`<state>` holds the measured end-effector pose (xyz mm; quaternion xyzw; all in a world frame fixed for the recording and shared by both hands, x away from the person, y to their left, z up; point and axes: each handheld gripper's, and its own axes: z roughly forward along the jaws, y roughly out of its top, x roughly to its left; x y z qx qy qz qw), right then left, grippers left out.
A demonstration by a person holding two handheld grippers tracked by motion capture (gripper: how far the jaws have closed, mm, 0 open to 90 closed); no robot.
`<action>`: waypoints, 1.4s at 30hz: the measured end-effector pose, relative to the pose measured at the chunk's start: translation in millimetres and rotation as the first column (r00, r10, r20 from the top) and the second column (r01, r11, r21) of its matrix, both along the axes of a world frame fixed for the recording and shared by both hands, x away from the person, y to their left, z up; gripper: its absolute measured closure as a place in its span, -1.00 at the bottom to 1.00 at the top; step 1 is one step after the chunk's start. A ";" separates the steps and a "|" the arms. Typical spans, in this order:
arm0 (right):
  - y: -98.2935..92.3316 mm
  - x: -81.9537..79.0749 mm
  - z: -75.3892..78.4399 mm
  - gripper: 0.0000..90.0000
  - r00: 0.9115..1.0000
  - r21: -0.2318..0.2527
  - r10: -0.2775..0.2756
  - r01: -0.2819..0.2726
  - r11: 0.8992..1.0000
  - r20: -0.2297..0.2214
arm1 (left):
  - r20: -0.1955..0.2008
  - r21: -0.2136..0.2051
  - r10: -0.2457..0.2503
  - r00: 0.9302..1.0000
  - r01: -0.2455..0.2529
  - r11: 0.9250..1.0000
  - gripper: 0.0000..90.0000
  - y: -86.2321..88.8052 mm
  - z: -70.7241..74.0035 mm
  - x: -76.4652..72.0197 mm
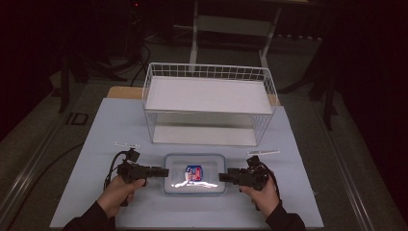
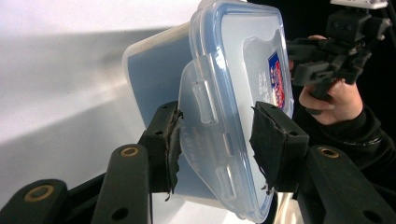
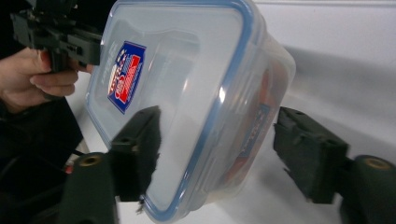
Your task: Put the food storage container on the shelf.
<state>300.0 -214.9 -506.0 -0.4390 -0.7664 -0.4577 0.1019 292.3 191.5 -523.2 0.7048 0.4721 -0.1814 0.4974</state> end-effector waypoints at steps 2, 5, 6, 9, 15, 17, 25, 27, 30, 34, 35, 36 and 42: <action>-0.4 0.7 -0.9 -0.12 1.000 0.007 -0.001 0.001 1.000 -0.019 | 0.007 -0.004 0.000 1.000 0.000 1.000 0.19 -0.2 0.2 -1.1; -0.4 0.9 -1.3 -0.05 0.999 0.018 0.005 -0.004 1.000 -0.031 | 0.009 -0.003 -0.003 1.000 0.003 1.000 0.20 0.1 0.4 -1.9; 0.2 0.4 -0.3 0.02 0.999 0.026 0.016 -0.015 1.000 -0.033 | 0.014 -0.004 0.001 1.000 -0.001 1.000 0.20 -0.1 0.5 -3.1; 0.4 -0.1 0.0 0.04 0.999 0.026 0.022 -0.022 0.999 -0.035 | 0.024 0.004 -0.004 1.000 0.004 1.000 0.21 -0.3 1.8 -4.7; 1.5 -7.0 2.2 0.10 0.999 0.030 -0.011 0.013 0.999 -0.046 | 0.043 0.017 0.005 0.999 -0.005 1.000 0.22 -2.0 5.8 -12.5; 2.6 -10.9 5.8 0.12 0.999 0.012 -0.013 0.014 1.000 -0.039 | 0.052 0.024 0.009 0.999 -0.010 1.000 0.23 -3.2 8.2 -17.0; 1.6 -16.9 14.8 0.15 1.000 0.012 -0.031 0.031 0.999 -0.006 | 0.066 0.037 0.013 0.998 -0.015 0.999 0.23 -6.5 13.6 -22.4; 1.0 -16.7 16.8 0.15 1.000 0.010 -0.031 0.031 0.999 0.002 | 0.076 0.036 0.013 0.997 -0.016 0.999 0.23 -7.2 16.5 -21.1; -0.2 -16.6 22.5 0.15 0.999 0.012 -0.033 0.033 0.999 0.018 | 0.093 0.035 0.013 0.996 -0.017 0.999 0.23 -8.4 23.1 -20.1; -2.6 -14.8 34.8 0.15 0.998 0.027 -0.038 0.037 0.999 0.042 | 0.119 0.030 0.023 0.993 -0.027 0.999 0.23 -9.6 35.5 -18.1; -2.6 -14.8 34.8 0.15 0.998 0.027 -0.038 0.037 0.999 0.042 | 0.125 0.025 0.029 0.992 -0.032 0.999 0.23 -9.9 38.7 -17.5; -3.0 -14.4 37.8 0.15 0.998 0.029 -0.041 0.040 0.999 0.047 | 0.137 0.024 0.028 0.990 -0.032 0.999 0.23 -9.9 43.1 -16.7; -4.9 -12.9 57.3 0.15 0.995 0.046 -0.048 0.044 0.998 0.088 | 0.185 0.016 0.036 0.982 -0.039 0.999 0.23 -10.5 63.6 -13.8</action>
